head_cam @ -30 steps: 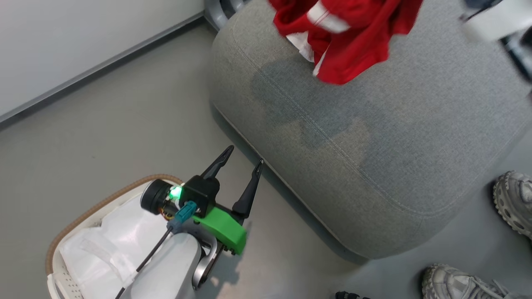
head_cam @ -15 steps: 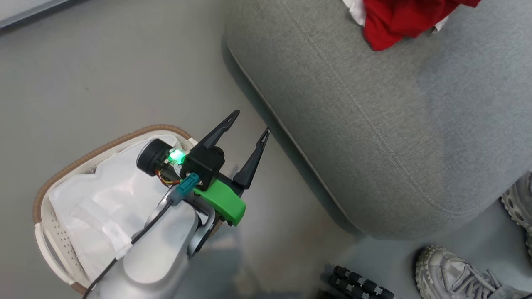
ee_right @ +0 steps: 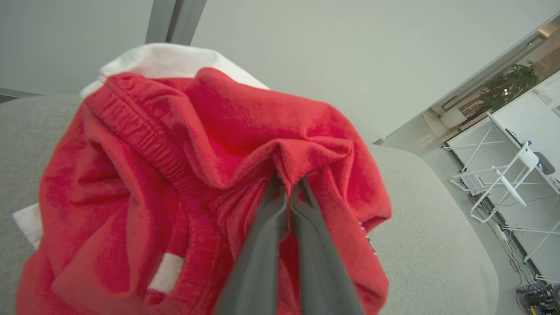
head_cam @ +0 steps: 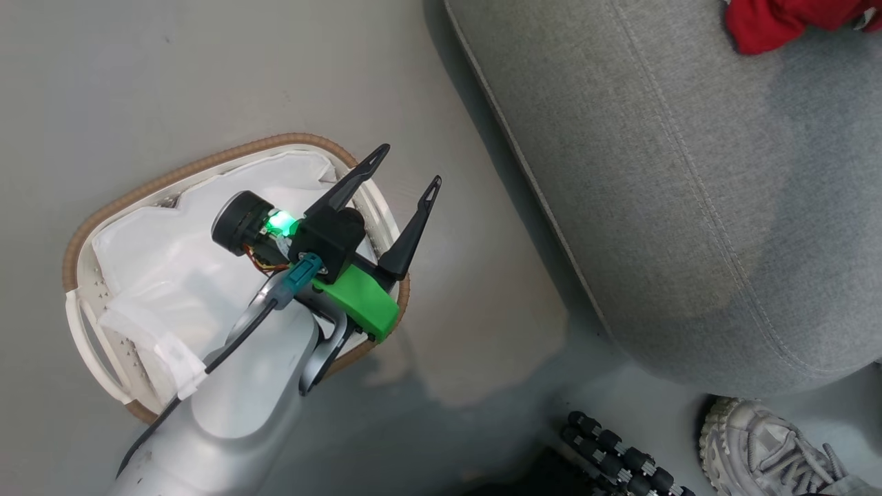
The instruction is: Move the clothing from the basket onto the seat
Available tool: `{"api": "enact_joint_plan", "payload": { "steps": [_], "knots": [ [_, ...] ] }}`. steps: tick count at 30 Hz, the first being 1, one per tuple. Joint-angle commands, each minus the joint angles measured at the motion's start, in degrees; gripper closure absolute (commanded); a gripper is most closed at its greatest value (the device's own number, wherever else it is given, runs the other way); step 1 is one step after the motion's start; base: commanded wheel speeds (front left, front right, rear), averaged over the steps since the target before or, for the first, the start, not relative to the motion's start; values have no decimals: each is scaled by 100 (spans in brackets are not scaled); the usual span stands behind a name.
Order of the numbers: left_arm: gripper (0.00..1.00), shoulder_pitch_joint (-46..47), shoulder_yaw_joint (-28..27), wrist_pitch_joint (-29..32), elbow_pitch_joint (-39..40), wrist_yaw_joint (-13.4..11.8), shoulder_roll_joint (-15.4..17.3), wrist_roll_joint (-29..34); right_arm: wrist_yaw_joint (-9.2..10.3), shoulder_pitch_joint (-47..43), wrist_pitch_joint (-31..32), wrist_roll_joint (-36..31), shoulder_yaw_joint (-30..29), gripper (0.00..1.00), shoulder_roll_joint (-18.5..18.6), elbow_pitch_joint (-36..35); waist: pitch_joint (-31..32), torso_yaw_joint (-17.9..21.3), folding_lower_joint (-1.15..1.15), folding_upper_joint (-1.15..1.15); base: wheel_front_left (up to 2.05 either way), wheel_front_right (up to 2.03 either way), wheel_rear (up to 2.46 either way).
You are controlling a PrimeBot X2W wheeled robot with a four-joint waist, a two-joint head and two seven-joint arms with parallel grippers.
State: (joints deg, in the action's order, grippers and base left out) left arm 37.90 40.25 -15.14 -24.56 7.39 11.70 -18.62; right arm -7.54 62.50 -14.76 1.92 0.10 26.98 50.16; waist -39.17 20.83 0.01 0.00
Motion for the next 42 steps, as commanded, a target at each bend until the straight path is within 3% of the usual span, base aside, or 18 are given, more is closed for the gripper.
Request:
{"api": "enact_joint_plan", "payload": {
  "steps": [1, 2, 3, 13, 26, 42],
  "knots": [
    [0, 95, -45, 1, -16, 17, 42, -57, 10, -200, -41, -51, -123, 94, -48, 6, -88, -122, -1, 0, 0, 0, 0],
    [0, 84, -68, 1, -27, 17, 46, -56, 10, -341, -45, -67, -237, 24, -110, -78, -62, -130, -1, 0, 0, 0, 0],
    [0, 71, -98, 1, -29, 18, 43, -48, 9, -467, -46, -69, -354, 0, -167, -163, -35, -132, -1, 0, 0, 0, 0],
    [0, -351, -507, 1, 88, 17, -117, 158, 10, -1853, -49, -96, -946, 0, -578, -1378, 660, -176, -1, 0, 0, 0, 0],
    [0, -1214, -1371, 1, 196, 16, -490, 419, 9, -2946, -50, 557, -305, 0, -1109, -2816, 1754, -703, -1, 0, 0, 0, 0],
    [0, -2127, -2846, 1, 61, -77, -709, 854, 9, -3712, -51, 804, 268, 0, -1773, -2679, 2746, -1746, -1, 0, 0, 0, 0]
  ]
}}
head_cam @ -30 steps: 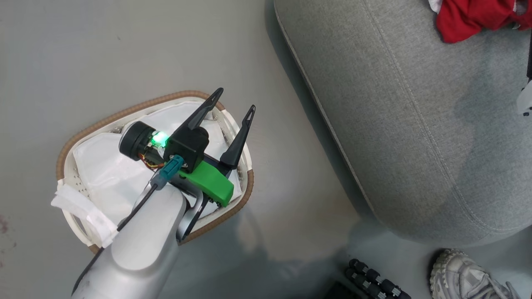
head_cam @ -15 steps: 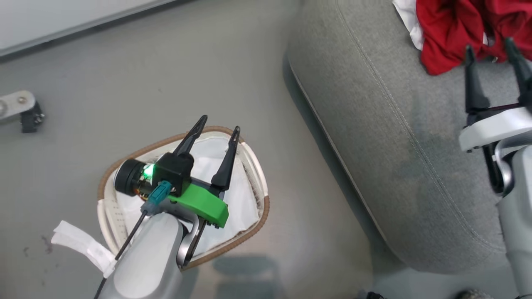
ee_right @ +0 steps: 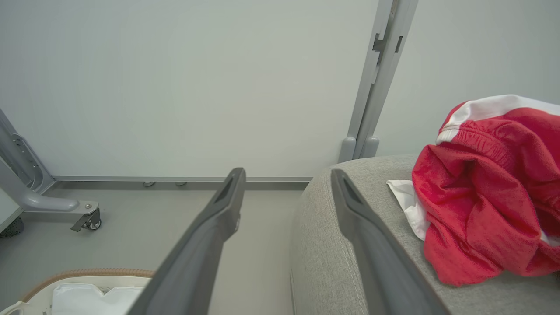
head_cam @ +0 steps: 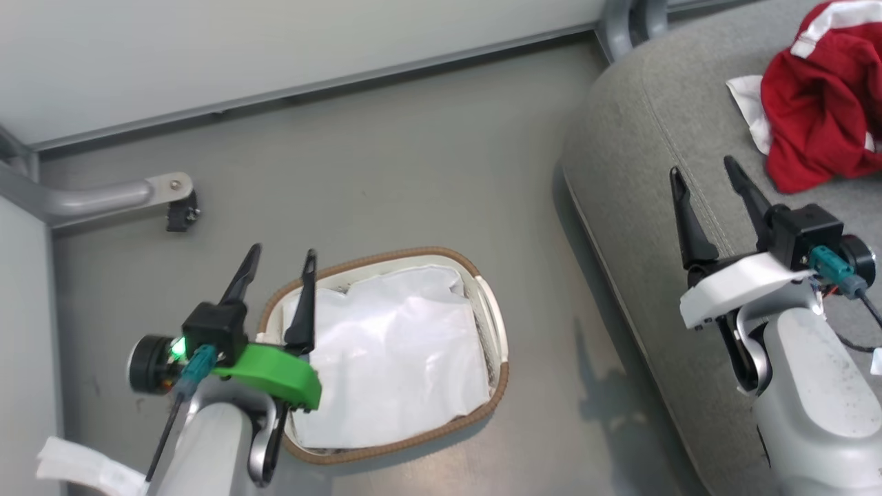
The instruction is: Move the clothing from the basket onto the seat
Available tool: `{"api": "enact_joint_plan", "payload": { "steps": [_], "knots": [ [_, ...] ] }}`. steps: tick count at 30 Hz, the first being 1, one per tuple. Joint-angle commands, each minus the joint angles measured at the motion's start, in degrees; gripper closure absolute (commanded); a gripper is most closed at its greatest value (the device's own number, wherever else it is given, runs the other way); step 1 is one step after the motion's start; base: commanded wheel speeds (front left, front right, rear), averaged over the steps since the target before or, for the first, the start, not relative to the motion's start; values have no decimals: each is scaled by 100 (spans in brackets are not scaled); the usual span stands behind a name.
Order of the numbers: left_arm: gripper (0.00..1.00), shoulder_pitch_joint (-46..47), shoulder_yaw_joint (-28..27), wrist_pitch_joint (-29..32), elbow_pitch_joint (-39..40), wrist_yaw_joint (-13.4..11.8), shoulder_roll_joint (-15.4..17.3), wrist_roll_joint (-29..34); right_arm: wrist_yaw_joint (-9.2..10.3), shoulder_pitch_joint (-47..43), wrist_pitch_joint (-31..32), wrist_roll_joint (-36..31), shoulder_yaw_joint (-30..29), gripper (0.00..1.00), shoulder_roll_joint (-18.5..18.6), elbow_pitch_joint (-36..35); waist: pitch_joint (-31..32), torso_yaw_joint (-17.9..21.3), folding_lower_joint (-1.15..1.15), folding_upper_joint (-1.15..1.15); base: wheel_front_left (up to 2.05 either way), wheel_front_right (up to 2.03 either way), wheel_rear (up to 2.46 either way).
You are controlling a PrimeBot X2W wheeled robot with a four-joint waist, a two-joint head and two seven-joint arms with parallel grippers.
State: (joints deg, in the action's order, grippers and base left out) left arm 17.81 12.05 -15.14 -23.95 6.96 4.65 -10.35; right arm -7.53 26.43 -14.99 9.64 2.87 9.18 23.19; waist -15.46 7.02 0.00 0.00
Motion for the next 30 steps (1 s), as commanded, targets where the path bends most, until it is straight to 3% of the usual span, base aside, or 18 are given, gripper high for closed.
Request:
{"api": "enact_joint_plan", "payload": {
  "steps": [1, 9, 16, 30],
  "knots": [
    [0, -197, -157, 1, 7, -39, -11, 60, 8, -151, -27, 46, -33, 0, -19, 29, 439, -403, 0, 0, 0, 0, 0],
    [0, -869, -892, 1, -59, -117, -97, 191, 8, -791, -28, 87, -90, 0, -265, 164, 934, -607, 0, 0, 0, 0, 0],
    [0, -1348, -1159, 1, 3, -160, -153, 154, 8, -1380, -28, 105, -99, 0, -406, 201, 1277, -681, 0, 0, 0, 0, 0],
    [0, -1812, -1032, 1, -53, -76, -169, -427, 8, -1822, -28, 141, -137, 0, -544, 262, 1489, -744, 0, 0, 0, 0, 0]
  ]
}}
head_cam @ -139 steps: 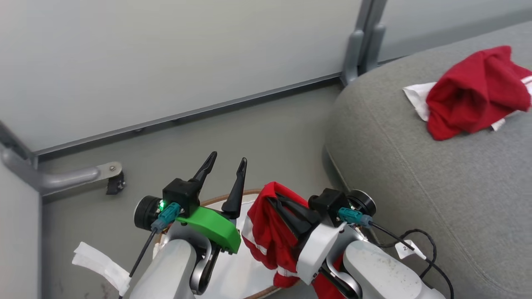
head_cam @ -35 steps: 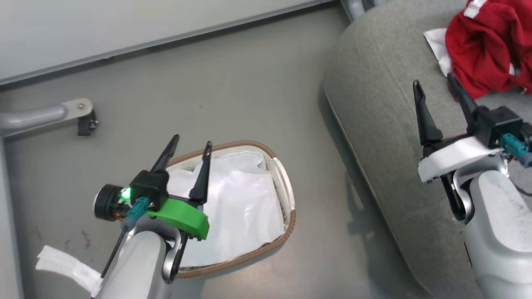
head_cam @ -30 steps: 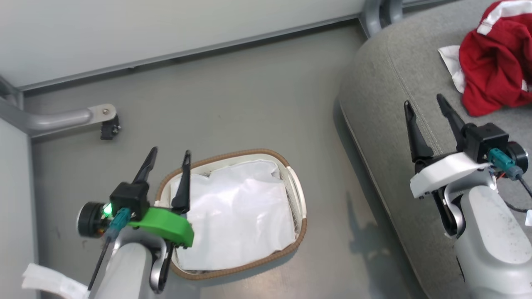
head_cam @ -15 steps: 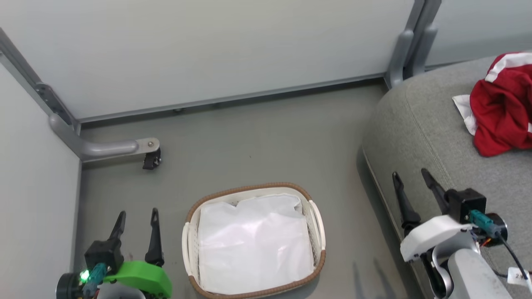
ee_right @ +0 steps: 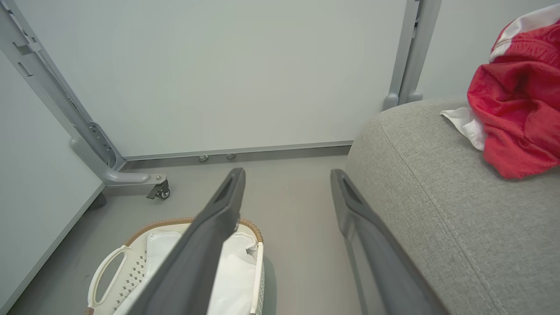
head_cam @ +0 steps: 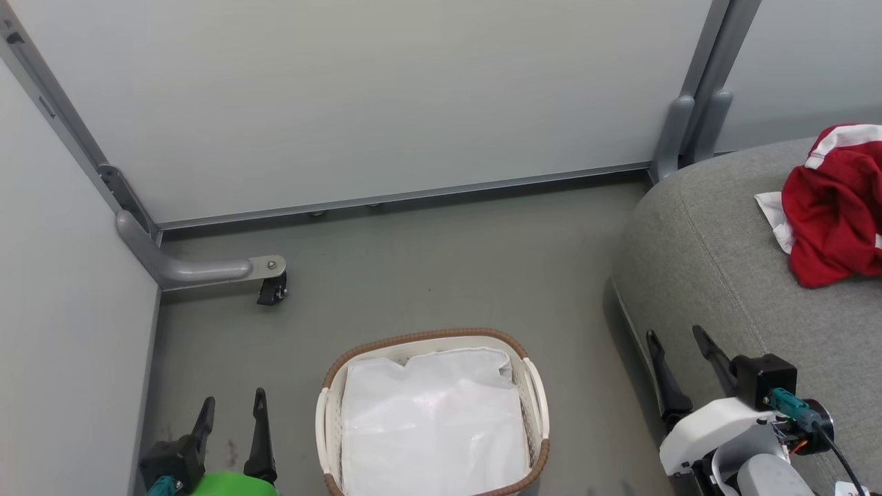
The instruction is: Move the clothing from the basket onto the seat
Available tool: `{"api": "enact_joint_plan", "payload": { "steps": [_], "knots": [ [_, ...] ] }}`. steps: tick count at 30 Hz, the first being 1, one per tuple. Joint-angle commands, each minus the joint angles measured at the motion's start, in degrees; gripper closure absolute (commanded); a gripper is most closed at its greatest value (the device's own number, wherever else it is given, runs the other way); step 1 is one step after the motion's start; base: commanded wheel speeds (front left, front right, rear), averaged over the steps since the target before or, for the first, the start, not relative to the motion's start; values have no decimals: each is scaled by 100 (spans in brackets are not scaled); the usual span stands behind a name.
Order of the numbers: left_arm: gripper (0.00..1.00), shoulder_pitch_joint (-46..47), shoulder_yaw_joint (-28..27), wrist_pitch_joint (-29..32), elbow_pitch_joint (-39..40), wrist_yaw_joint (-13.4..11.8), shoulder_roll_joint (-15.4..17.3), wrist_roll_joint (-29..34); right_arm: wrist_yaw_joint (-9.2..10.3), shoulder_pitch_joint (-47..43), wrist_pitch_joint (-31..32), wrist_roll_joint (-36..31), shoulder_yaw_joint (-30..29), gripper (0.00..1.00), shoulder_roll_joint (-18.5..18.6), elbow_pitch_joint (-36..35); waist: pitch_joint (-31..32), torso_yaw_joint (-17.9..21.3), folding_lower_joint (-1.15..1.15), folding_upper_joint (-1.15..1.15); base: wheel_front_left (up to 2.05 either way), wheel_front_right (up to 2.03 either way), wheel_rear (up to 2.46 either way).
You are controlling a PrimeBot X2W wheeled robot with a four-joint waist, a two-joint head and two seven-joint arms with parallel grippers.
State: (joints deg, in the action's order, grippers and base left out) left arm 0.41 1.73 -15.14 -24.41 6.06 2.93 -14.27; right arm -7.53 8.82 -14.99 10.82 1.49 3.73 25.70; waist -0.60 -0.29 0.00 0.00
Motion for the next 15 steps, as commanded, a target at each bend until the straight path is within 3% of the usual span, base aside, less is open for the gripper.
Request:
{"api": "enact_joint_plan", "payload": {
  "steps": [1, 4, 15],
  "knots": [
    [100, -4, 7, 1, -24, -1, -3, -12, 0, -10, 1, 1, 4, 100, -9, 19, 2, -7, 0, 0, 0, 0, 0],
    [100, 11, -12, 37, -150, 0, -17, -79, 0, -33, 44, 69, -19, 100, -48, 132, 4, -7, 0, 0, 0, 0, 0],
    [100, 111, -144, 363, 14, 22, -14, -1211, 1, -54, 373, 1253, -151, 100, -51, -55, 8, -4, 0, 0, 0, 0, 0]
  ]
}}
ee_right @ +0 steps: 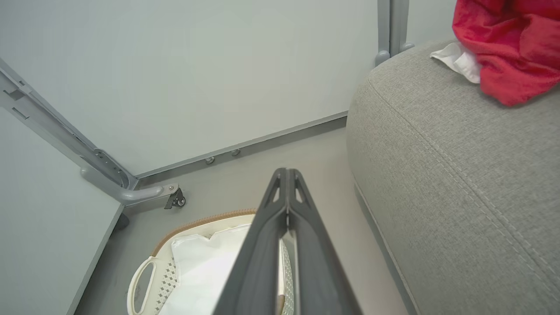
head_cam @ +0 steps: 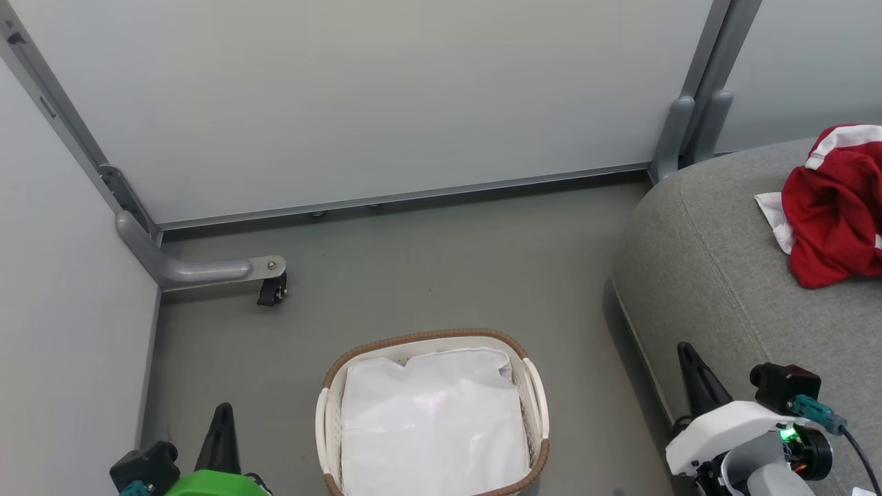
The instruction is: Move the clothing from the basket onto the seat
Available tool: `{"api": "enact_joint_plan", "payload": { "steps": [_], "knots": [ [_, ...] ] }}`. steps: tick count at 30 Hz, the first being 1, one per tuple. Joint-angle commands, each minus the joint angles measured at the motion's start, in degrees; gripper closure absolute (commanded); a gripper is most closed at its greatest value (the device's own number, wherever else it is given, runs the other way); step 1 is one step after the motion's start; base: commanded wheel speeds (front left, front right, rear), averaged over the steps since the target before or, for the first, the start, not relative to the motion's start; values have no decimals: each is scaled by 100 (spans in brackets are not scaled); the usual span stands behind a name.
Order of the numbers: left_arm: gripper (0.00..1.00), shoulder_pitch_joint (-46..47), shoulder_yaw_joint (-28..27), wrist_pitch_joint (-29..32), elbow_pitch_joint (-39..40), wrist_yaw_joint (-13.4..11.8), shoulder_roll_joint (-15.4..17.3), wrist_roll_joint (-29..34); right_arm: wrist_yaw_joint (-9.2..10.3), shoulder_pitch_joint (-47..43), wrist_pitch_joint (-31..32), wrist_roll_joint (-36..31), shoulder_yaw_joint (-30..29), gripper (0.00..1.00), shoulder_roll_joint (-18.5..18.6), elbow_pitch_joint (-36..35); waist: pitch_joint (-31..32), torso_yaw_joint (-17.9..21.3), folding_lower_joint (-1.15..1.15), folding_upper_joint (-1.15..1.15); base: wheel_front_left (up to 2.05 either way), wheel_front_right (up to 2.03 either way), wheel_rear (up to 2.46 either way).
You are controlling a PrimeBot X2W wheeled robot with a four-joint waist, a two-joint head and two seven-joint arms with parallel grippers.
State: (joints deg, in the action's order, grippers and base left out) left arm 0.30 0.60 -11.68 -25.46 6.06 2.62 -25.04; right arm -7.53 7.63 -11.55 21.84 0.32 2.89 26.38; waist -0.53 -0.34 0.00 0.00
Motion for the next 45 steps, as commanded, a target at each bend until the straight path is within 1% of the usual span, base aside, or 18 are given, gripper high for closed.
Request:
{"api": "enact_joint_plan", "payload": {
  "steps": [1, 22, 45],
  "knots": [
    [100, 127, -39, 44, 141, 25, 17, -242, 1, 58, 54, 264, -42, 100, 33, -146, 0, 1, 0, 0, 0, 0, 0],
    [100, 264, -215, 523, 443, 58, 22, -2040, 2, -13, 523, 2145, -207, 100, 27, -474, 7, 7, 0, 0, 0, 0, 0],
    [100, 392, -384, 955, 681, 94, 28, -3589, 3, -55, 955, 3770, -370, 100, 22, -738, 14, 13, 0, 0, 0, 0, 0]
  ]
}}
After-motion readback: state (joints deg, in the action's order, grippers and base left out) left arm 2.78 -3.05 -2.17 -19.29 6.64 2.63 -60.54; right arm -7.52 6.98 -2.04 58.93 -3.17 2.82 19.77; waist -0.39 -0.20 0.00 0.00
